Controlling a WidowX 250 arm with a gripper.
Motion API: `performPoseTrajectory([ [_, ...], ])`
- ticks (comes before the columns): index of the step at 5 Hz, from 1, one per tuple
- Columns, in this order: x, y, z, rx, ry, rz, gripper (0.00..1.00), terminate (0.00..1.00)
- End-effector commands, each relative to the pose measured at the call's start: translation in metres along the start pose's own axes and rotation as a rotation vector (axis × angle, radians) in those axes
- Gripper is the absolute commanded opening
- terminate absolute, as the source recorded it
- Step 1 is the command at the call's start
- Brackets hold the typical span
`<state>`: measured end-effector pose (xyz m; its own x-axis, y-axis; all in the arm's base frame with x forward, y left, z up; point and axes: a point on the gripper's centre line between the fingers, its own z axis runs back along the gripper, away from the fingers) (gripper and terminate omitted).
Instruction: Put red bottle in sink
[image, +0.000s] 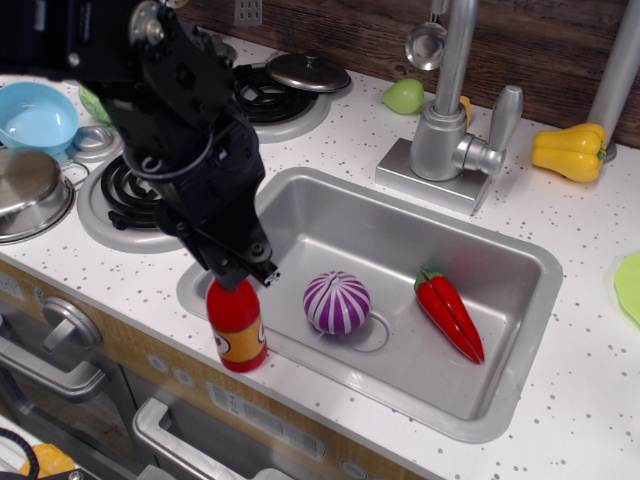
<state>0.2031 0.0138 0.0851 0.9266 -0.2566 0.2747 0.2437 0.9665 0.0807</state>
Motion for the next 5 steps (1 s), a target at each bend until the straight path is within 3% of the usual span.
performPoseTrajectory([
  [1,0.041,-0.009,0.021,0.043,0.025,-0.024,0.00,0.00],
  [3,0.084,-0.039,0.022,0.075,0.062,-0.004,0.00,0.00],
  [5,0.096,-0.070,-0.026,0.062,0.031,0.015,0.00,0.00],
])
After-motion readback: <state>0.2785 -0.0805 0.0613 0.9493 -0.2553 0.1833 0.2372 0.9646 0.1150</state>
